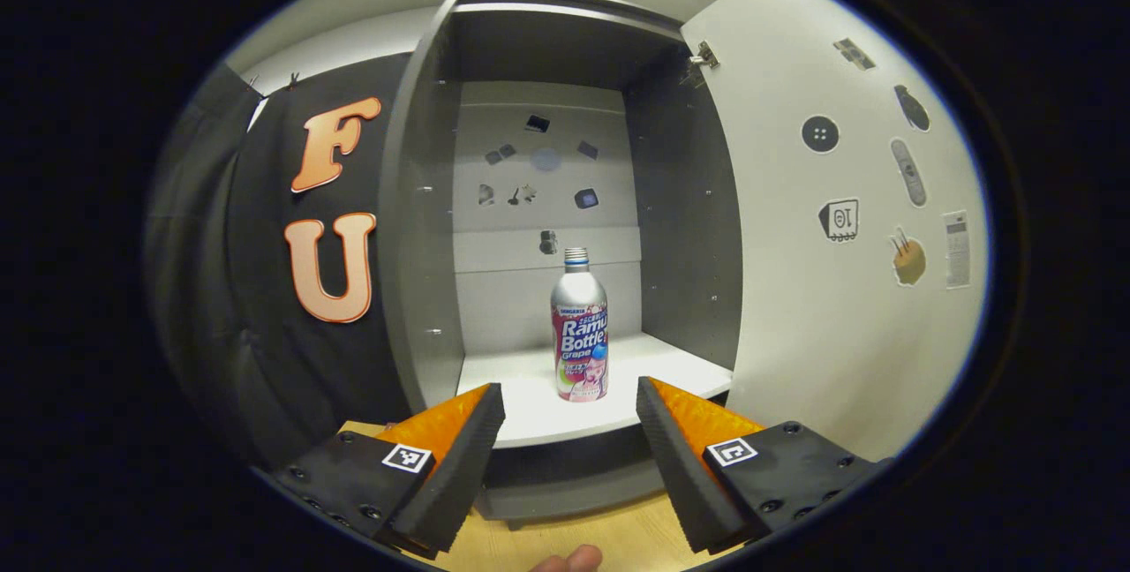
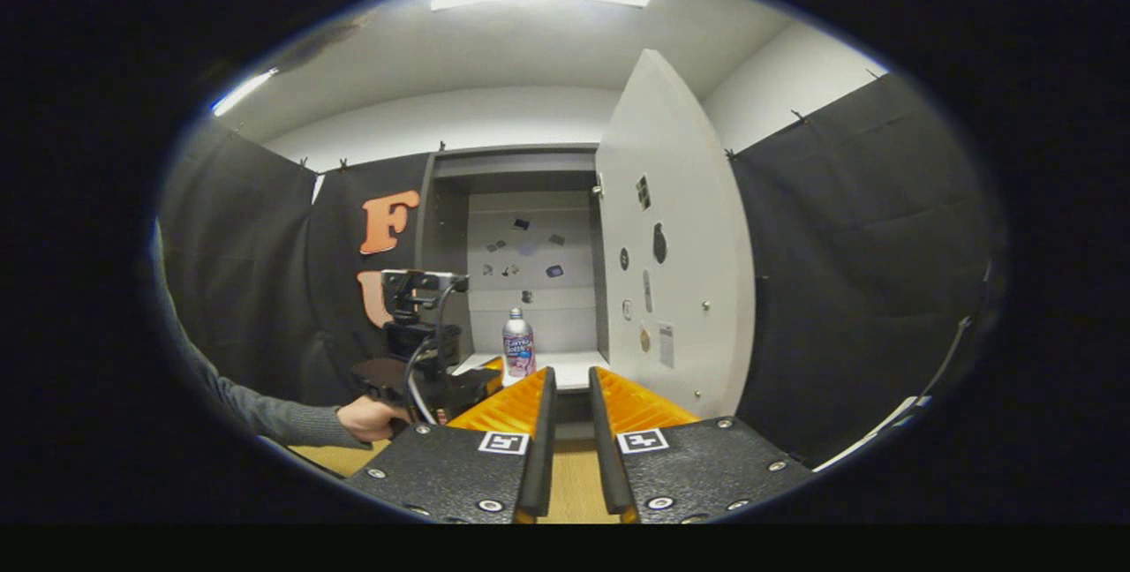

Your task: Open the cabinet door with the right hand, grasp the bottle in the cabinet with the left hand and place it on the coaster, then close the cabinet door with the right hand.

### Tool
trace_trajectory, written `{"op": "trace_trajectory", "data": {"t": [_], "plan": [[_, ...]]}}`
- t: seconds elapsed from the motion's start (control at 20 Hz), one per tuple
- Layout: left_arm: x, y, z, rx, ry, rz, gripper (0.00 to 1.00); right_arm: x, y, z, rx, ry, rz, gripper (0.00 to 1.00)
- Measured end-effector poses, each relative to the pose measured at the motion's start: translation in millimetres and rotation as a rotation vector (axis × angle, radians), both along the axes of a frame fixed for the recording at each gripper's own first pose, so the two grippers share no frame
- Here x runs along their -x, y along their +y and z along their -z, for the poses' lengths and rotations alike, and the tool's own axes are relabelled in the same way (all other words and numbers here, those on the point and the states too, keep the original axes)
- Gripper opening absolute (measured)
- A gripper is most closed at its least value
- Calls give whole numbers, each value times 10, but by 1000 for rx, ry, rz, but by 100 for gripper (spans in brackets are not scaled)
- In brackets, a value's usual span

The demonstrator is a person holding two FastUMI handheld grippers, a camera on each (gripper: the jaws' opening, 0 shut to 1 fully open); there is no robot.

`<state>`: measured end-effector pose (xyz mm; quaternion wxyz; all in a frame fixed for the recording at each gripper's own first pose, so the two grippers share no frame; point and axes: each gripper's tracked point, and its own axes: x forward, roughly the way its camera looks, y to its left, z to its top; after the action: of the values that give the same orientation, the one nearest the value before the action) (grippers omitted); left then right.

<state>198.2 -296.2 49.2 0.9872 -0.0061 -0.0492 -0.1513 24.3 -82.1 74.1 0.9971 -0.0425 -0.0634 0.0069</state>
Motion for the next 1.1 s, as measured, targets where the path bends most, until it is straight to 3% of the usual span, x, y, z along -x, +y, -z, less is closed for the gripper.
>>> {"op": "trace_trajectory", "data": {"t": [0.1, 0.2, 0.25, 0.3, 0.65, 0.8, 0.9, 1.1], "plan": [[-307, -137, -52, 6, -10, 13, 97, -166, 73, 84, 11, 28, 13, 19], [-585, -230, -78, 3, -16, 18, 100, -312, 119, 154, -1, 53, 20, 26], [-710, -263, -79, 3, -14, 19, 97, -373, 141, 198, -10, 68, 24, 22], [-860, -308, -66, 9, -8, 21, 98, -434, 150, 241, -16, 83, 30, 28], [-1475, -481, 27, 10, 18, 23, 98, -738, 81, 424, -40, 153, 78, 29], [-1566, -496, 33, -25, 16, 1, 96, -773, 69, 479, -48, 167, 87, 29], [-1545, -558, 21, -15, 15, 22, 86, -773, 51, 512, -51, 177, 92, 29], [-1353, -459, -54, -1, 6, 23, 87, -754, 40, 518, -59, 182, 88, 29]]}}
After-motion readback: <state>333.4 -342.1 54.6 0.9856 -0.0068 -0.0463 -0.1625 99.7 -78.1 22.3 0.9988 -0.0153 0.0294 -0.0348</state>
